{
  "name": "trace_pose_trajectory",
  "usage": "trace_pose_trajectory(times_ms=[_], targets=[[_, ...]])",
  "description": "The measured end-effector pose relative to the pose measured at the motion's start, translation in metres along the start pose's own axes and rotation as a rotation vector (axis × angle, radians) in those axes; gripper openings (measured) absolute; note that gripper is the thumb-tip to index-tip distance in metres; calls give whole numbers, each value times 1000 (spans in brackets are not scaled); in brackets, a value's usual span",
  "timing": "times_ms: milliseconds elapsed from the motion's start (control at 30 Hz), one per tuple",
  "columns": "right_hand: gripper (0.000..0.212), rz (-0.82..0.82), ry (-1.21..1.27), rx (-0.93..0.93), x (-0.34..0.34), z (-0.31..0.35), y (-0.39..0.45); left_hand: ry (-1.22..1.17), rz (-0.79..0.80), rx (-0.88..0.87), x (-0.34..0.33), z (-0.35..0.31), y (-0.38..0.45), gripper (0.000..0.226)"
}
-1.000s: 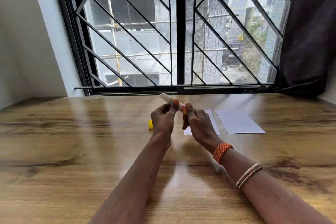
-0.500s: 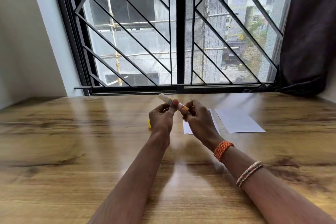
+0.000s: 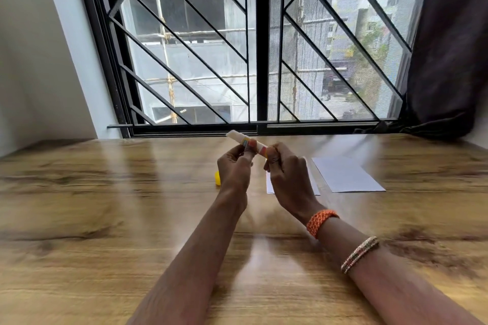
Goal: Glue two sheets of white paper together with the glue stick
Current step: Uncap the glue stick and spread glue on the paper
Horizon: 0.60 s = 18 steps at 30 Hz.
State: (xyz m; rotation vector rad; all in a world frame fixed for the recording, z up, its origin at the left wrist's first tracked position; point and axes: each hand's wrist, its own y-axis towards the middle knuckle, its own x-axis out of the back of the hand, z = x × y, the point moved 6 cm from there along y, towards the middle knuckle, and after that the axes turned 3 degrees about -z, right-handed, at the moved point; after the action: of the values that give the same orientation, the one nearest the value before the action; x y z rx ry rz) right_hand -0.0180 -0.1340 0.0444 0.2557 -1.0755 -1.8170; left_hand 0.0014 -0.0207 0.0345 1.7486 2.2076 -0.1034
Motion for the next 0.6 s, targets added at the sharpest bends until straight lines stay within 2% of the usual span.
trace_pose_trajectory(times_ms=[33, 167, 333, 400, 533, 600], targets=[[14, -10, 8, 29, 0, 2, 0, -5, -5, 0, 1, 0, 0, 21], [24, -38, -31, 139, 4, 8, 0, -9, -9, 40, 2, 2, -1, 21], [17, -27, -35, 78, 6, 5, 3, -16, 5, 56, 1, 2, -1, 24], [12, -35, -127, 74, 7, 4, 4, -10, 23, 52, -1, 1, -1, 28], [45, -95, -252, 50, 20, 7, 4, 21, 68, 34, -6, 1, -6, 36], [41, -133, -368, 137, 27, 16, 4, 24, 65, 34, -6, 2, -7, 35]])
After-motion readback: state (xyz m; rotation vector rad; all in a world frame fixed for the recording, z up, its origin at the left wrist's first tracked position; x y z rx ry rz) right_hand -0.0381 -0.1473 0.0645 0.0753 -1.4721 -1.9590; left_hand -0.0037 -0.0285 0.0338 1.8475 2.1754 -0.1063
